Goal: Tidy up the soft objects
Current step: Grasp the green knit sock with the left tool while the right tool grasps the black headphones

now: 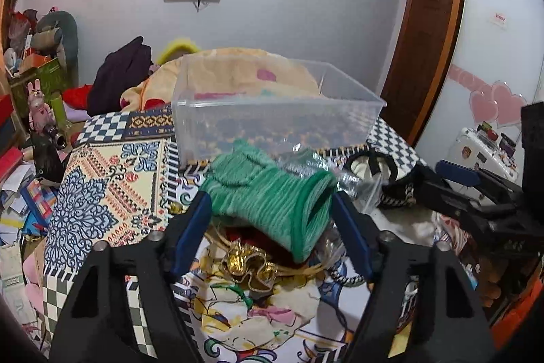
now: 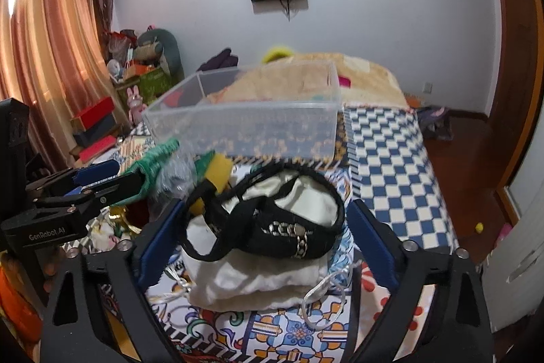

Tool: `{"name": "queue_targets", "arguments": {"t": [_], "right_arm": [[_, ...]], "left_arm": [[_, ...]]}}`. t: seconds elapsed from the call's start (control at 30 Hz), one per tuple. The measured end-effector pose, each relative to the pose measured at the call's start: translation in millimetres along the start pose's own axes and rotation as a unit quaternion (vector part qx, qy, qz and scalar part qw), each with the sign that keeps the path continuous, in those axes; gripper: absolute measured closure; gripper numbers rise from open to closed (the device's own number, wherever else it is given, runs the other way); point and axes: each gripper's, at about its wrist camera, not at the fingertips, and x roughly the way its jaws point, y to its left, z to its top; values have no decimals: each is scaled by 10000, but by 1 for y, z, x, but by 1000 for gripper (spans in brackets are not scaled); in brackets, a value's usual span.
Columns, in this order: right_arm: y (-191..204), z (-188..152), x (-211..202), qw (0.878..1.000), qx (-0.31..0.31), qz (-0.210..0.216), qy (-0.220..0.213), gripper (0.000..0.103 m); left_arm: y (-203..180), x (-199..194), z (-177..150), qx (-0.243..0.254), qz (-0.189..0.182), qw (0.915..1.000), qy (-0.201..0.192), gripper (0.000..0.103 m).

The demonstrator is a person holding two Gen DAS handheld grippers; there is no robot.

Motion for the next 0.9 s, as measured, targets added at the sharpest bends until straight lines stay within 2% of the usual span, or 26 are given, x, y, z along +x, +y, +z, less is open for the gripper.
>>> {"name": "queue_targets", "arguments": {"t": [0.17,0.2,0.23,0.3,0.37,0.43,0.6,0.9], "right_arm": [[-6,-2,8,9992,229,272,168,32],[-7,-2,8,9990,250,329,196,38],[-6,-2,8,9986,227,403,252,48],[-1,-1,8,9983,169,480,285,62],[4,-1,5,9985,71,475,257,69],[8,-1,4,9983,15,531,247,85],[10,1,0,9988,-3,486,110,88],[7,30,-18,9984,-32,424,-369,90]], "left_arm": [[4,4,-5,-94,-211,9997,85,52],[5,5,-5,-123,-267,9995,109,57],[6,6,-5,-164,-322,9992,143,60],[8,9,-6,-222,-307,9991,185,73],[10,10,-5,-284,-355,9988,190,81],[12,8,-4,-332,-390,9986,163,89],[11,-1,1,-302,-291,9991,-2,91],[8,-31,26,-183,-266,9984,-474,91]]}}
